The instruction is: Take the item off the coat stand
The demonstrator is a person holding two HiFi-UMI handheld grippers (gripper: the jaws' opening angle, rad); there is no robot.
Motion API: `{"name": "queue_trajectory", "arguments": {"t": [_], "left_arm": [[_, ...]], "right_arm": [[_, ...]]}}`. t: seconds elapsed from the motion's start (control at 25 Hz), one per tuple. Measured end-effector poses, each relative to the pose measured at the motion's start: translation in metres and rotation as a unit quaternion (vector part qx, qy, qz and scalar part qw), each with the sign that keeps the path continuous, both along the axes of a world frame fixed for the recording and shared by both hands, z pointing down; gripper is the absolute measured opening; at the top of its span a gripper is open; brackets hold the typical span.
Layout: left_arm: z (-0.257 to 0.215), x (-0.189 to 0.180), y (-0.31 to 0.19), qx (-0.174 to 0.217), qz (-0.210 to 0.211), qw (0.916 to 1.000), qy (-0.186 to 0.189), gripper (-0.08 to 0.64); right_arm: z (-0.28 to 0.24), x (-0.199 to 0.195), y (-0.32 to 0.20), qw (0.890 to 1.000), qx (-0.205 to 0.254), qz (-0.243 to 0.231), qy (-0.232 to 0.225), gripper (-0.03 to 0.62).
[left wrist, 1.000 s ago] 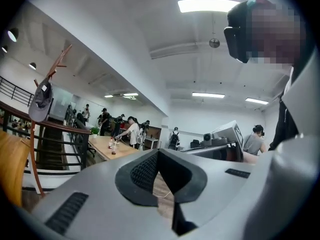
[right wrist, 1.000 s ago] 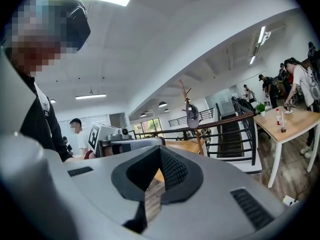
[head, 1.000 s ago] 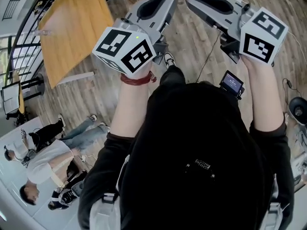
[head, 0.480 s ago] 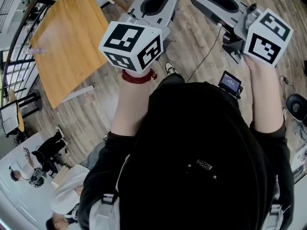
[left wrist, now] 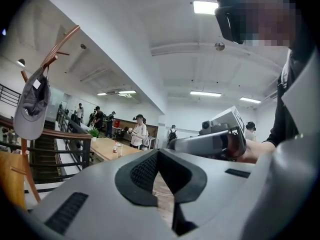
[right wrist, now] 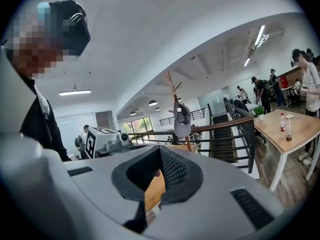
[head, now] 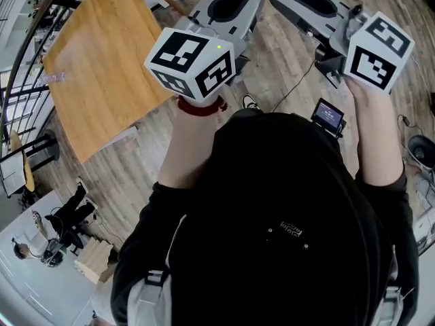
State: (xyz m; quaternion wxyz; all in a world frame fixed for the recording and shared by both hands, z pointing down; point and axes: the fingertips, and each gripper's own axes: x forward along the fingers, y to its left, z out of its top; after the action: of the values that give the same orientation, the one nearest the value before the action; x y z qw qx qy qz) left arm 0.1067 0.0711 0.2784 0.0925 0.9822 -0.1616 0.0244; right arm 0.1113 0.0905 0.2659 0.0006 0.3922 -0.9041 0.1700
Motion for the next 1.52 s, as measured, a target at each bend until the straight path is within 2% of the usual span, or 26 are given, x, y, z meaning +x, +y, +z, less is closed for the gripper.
{"name": "queue_trajectory", "arguments": {"t": [0.12,0.36,0.6,0.8,0.92,1.04,1.12,1.2,1.32,1.52], "left_arm": [[0.001,-0.010,-0.001,-0.008,-0.007,0.9999,0.007,0.003],[0.005,-0.067,-0.031,-0.001,-0.043,0.9990,0.010,0.003],[-0.002,-0.080,-0.024,0.001,-0.049,0.9988,0.009,0.003],[0.010,-0.108,-0.036,-0.002,-0.059,0.9983,0.007,0.003],[0.012,-0.130,-0.063,-0.005,-0.069,0.9975,0.013,0.003],[-0.010,-0.149,-0.114,-0.003,-0.077,0.9969,0.015,0.003],[-0.021,-0.158,-0.115,-0.001,-0.073,0.9973,0.012,0.003],[-0.022,-0.157,-0.089,0.004,-0.063,0.9980,0.007,0.003],[-0.021,-0.144,-0.063,0.012,-0.066,0.9977,-0.001,0.003],[-0.019,-0.133,-0.057,0.020,-0.080,0.9965,-0.018,0.003]], "right_arm": [[-0.001,-0.013,-0.005,1.000,-0.002,-0.013,0.000,0.015],[0.000,-0.066,-0.031,0.999,0.006,-0.049,0.008,0.015],[-0.006,-0.085,-0.027,0.998,0.004,-0.066,0.005,0.015],[0.004,-0.113,-0.039,0.997,0.000,-0.078,0.004,0.015],[0.008,-0.134,-0.066,0.996,-0.007,-0.092,0.010,0.015],[-0.014,-0.154,-0.116,0.994,-0.006,-0.106,0.022,0.015],[-0.028,-0.164,-0.117,0.993,-0.001,-0.113,0.033,0.015],[-0.029,-0.165,-0.092,0.992,0.006,-0.120,0.043,0.015],[-0.025,-0.150,-0.065,0.992,0.004,-0.119,0.034,0.015],[-0.030,-0.129,-0.067,0.993,0.019,-0.112,0.020,0.015]]}}
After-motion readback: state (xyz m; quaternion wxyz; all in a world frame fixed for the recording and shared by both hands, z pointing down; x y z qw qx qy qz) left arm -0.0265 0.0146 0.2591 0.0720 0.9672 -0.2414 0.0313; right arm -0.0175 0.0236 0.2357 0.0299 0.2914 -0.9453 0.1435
